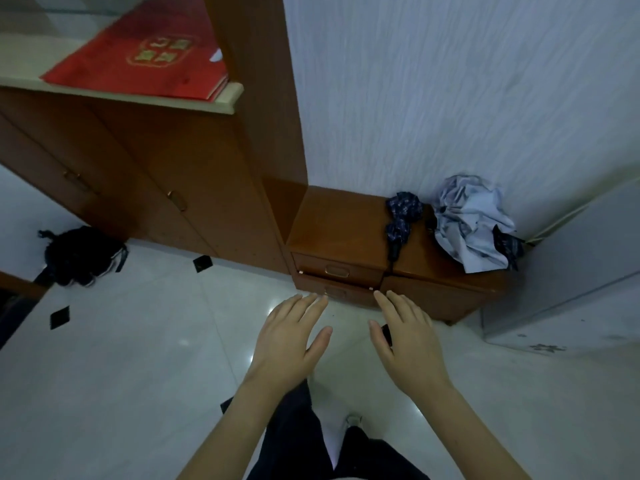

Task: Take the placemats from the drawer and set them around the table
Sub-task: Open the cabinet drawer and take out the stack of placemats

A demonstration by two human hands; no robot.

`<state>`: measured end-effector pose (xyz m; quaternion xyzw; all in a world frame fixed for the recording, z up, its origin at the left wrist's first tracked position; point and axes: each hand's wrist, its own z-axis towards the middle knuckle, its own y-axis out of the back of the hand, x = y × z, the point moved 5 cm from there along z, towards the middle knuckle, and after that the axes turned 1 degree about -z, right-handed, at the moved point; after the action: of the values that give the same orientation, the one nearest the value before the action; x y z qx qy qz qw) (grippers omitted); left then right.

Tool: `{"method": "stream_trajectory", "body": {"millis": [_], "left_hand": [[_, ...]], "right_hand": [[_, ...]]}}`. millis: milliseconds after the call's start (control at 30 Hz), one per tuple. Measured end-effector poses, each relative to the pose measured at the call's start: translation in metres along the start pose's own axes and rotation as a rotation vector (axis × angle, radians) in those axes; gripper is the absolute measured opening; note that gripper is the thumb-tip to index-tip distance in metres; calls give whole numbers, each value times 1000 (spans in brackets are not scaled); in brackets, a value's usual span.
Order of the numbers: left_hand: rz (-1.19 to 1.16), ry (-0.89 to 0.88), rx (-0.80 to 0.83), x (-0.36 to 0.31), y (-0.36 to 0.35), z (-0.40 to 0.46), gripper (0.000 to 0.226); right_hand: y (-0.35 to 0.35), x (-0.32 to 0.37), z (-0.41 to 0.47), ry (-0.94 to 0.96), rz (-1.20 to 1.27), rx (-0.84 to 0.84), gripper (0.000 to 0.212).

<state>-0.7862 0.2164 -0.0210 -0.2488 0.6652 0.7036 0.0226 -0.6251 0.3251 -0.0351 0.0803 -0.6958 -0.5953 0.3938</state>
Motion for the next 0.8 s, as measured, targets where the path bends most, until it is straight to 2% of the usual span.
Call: {"method": "stream_trajectory", "body": {"millis": [167,367,600,800], "left_hand": [[-30,-93,54,46,-20,58,52],[-34,-165,62,119,-76,128,50],[0,-175,51,192,-195,196,52],[24,-219,0,228,-289,257,57]], "right_hand": [[-37,6,46,-50,-17,-55,51],[-117,-13,109,-98,-45,-67,51],[-239,-80,175,-88,-109,-60,52],[-334,-136,228,-23,-150,-104,52]]}}
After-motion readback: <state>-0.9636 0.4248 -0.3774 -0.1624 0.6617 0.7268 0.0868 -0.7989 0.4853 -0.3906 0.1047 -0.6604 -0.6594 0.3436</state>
